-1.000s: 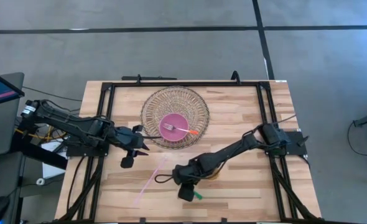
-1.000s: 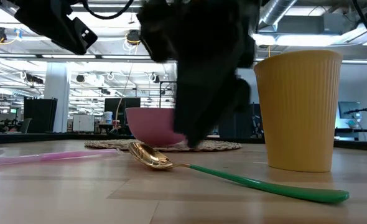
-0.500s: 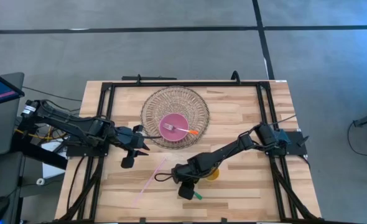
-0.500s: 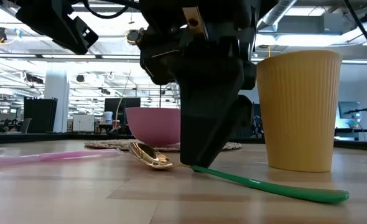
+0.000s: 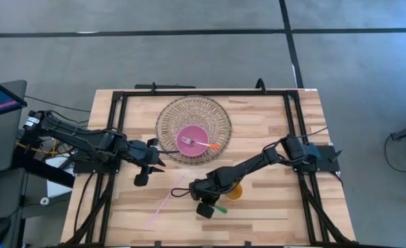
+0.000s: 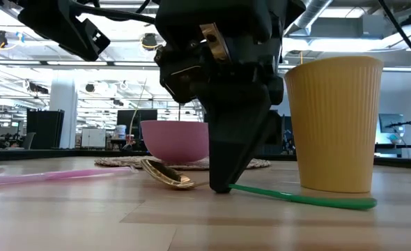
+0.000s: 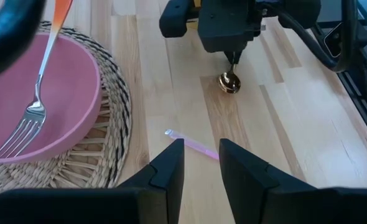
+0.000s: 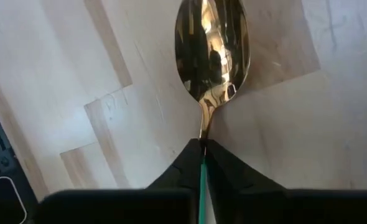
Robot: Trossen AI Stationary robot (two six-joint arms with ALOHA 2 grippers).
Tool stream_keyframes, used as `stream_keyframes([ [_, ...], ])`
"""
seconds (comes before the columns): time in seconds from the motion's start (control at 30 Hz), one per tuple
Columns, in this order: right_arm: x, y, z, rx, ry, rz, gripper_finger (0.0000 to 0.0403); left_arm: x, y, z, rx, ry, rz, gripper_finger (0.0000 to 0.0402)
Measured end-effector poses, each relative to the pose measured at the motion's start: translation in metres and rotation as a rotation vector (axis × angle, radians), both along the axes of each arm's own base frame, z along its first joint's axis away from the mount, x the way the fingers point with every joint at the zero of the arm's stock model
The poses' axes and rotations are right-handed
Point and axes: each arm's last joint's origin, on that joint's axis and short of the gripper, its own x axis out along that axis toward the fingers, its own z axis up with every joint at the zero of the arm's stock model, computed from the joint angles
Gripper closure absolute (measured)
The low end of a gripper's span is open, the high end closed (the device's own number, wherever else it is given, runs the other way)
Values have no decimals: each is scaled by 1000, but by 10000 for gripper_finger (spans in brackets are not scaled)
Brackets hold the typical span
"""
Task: Pick & Place Utensil
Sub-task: Put the green spoon into the pink bowl
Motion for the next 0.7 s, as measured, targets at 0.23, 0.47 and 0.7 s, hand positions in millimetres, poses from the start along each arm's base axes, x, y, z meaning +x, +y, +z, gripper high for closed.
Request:
stream_keyframes([
  [0.23,7,-10,5,15,3,-22,391,0,0,0,0,0,0,300],
  [0.47,28,-22,35,94,-58,-15,393,0,0,0,0,0,0,300],
  [0.7,37,-43,73,19,-69,28,400,0,0,0,-1,-3,0,300],
])
